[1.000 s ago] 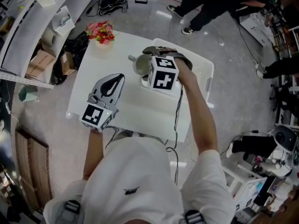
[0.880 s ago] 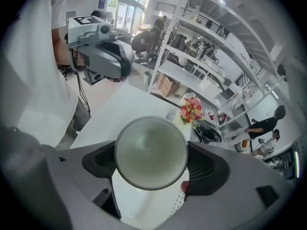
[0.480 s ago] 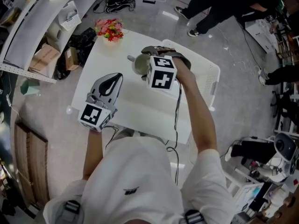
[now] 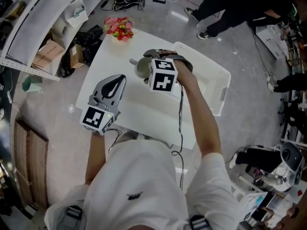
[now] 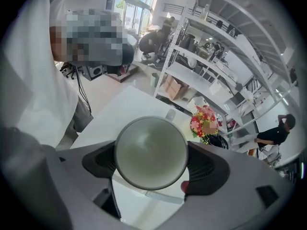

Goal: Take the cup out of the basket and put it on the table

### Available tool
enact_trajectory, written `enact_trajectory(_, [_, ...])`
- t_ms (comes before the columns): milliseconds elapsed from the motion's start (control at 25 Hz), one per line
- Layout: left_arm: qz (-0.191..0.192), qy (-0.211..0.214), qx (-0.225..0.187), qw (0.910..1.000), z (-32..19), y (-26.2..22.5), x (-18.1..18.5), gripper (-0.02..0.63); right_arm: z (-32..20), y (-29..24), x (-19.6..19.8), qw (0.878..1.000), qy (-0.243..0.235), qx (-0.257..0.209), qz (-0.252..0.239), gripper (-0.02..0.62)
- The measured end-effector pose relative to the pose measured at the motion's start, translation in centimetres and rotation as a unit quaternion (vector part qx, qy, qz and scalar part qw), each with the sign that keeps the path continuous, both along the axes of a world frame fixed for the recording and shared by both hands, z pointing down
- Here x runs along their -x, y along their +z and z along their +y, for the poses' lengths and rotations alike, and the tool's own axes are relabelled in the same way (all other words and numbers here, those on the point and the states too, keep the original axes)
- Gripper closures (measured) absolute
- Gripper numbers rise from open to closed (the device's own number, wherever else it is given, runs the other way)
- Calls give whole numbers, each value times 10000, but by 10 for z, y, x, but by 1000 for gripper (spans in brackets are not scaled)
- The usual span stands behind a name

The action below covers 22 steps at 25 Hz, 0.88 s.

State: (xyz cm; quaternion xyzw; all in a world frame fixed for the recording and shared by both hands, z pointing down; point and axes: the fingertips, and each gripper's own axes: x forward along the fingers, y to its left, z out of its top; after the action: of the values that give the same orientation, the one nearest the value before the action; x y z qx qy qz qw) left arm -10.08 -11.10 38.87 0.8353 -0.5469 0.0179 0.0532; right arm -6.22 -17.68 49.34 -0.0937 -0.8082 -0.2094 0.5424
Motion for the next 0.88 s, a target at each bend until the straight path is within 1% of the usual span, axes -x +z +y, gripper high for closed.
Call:
enact_trajectory(200, [25,-79,33,10000,1,6,11,594,4,12,11,10000,-58,74,19,173])
enact_trajectory(440, [90,-148,24,9998,2,11,17,594,6,23,21,9999,-87,104,21,173])
enact_trajectory(880, [151,-307,59,9994,5,31,30,594,15,57,35,9996,-101,236,95,173])
